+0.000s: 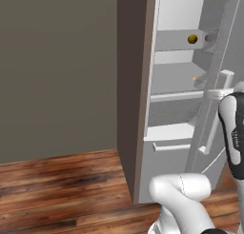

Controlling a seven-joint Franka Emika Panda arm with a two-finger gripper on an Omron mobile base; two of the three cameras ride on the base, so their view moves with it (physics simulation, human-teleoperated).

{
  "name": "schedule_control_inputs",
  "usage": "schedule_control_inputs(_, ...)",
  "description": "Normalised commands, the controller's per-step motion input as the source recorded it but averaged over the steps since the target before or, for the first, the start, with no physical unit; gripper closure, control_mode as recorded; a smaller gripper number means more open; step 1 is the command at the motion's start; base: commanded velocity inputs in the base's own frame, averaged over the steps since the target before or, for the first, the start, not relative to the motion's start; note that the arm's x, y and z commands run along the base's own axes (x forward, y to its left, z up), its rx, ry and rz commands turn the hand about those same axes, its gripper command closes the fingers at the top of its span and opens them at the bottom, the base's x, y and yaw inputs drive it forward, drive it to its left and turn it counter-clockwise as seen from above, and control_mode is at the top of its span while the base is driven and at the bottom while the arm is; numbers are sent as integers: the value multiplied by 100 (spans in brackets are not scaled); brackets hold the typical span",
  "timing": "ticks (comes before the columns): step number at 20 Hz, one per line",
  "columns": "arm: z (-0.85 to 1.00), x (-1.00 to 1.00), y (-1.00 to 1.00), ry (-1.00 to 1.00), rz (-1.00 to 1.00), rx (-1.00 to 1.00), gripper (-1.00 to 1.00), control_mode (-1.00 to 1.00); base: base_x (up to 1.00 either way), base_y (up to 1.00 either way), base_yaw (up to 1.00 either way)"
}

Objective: Open the fridge, remove the apple, lemon, and shrimp, and place them on any counter.

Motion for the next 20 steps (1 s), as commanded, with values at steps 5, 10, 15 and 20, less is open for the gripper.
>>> schedule_control_inputs(5,0,-100,12,0,15,-5,-100,-100,0,0,0)
schedule_control_inputs(10,2,-100,26,-4,-6,-3,-100,-100,0,0,0)
schedule_control_inputs(15,16,-97,37,0,-34,0,-100,-100,0,0,0)
schedule_control_inputs(20,57,-75,47,27,-22,-8,-100,-100,0,0,0)
